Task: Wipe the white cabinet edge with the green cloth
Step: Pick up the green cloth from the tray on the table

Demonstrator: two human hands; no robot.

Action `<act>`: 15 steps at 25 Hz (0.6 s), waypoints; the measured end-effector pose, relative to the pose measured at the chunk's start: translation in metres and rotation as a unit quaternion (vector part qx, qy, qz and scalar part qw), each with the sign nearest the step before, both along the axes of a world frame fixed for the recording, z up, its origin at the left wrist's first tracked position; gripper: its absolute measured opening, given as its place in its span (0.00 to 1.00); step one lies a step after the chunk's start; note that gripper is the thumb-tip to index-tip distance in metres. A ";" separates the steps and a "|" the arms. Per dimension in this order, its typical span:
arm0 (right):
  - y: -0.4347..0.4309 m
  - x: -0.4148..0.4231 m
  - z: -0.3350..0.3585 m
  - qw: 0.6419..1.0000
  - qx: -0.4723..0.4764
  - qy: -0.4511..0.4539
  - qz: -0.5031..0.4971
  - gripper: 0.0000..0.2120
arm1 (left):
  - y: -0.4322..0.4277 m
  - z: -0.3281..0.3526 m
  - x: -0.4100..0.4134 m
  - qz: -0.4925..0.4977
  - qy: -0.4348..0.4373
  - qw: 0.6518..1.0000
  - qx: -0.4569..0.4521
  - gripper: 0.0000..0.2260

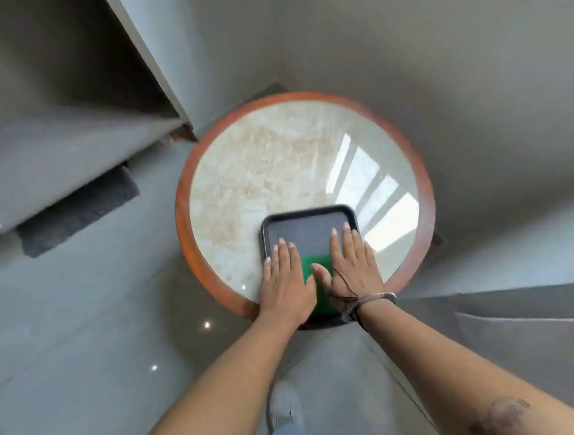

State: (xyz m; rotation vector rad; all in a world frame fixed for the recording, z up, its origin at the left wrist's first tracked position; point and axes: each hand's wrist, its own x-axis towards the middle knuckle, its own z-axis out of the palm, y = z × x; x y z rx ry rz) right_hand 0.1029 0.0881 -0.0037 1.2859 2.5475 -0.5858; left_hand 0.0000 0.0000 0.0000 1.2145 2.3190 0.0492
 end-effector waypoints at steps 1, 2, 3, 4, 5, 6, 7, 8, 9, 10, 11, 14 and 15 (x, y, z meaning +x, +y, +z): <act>-0.003 0.000 -0.017 1.000 -0.008 -0.015 0.001 0.36 | 0.002 -0.014 0.005 -0.015 -0.002 1.000 -0.023 0.33; -0.004 -0.001 -0.028 1.000 -0.010 -0.003 -0.012 0.34 | 0.004 -0.025 0.008 -0.017 -0.015 1.000 -0.018 0.32; -0.006 0.001 -0.039 1.000 -0.003 -0.002 -0.023 0.33 | 0.004 -0.033 0.012 -0.010 -0.026 0.999 -0.018 0.32; -0.007 0.002 -0.041 0.999 0.008 0.013 -0.030 0.32 | 0.005 -0.036 0.014 0.007 -0.045 0.999 0.009 0.32; -0.008 0.004 -0.047 0.999 0.020 0.024 -0.029 0.32 | 0.005 -0.037 0.017 0.026 -0.058 0.997 0.038 0.32; -0.010 0.006 -0.047 0.998 0.032 0.036 -0.029 0.32 | 0.004 -0.036 0.021 0.044 -0.062 0.995 0.071 0.31; -0.008 0.006 -0.045 0.997 0.036 0.052 -0.035 0.31 | 0.005 -0.035 0.023 0.071 -0.066 0.990 0.102 0.30; -0.005 0.003 -0.039 0.996 0.021 0.059 -0.057 0.32 | 0.007 -0.034 0.024 0.104 -0.071 0.984 0.125 0.29; -0.001 0.000 -0.034 0.993 0.000 0.068 -0.098 0.32 | 0.010 -0.033 0.023 0.143 -0.084 0.977 0.131 0.29; 0.003 -0.003 -0.028 0.986 -0.029 0.072 -0.148 0.32 | 0.014 -0.033 0.021 0.182 -0.100 0.970 0.129 0.28; 0.006 -0.005 -0.024 0.976 -0.053 0.075 -0.196 0.28 | 0.018 -0.033 0.020 0.215 -0.113 0.963 0.119 0.26; 0.014 -0.002 -0.011 0.944 -0.151 0.083 -0.282 0.17 | 0.021 -0.026 0.012 0.251 -0.140 0.952 0.106 0.18; 0.017 0.003 -0.008 0.931 -0.186 0.102 -0.296 0.20 | 0.018 -0.022 0.010 0.251 -0.155 0.949 0.110 0.17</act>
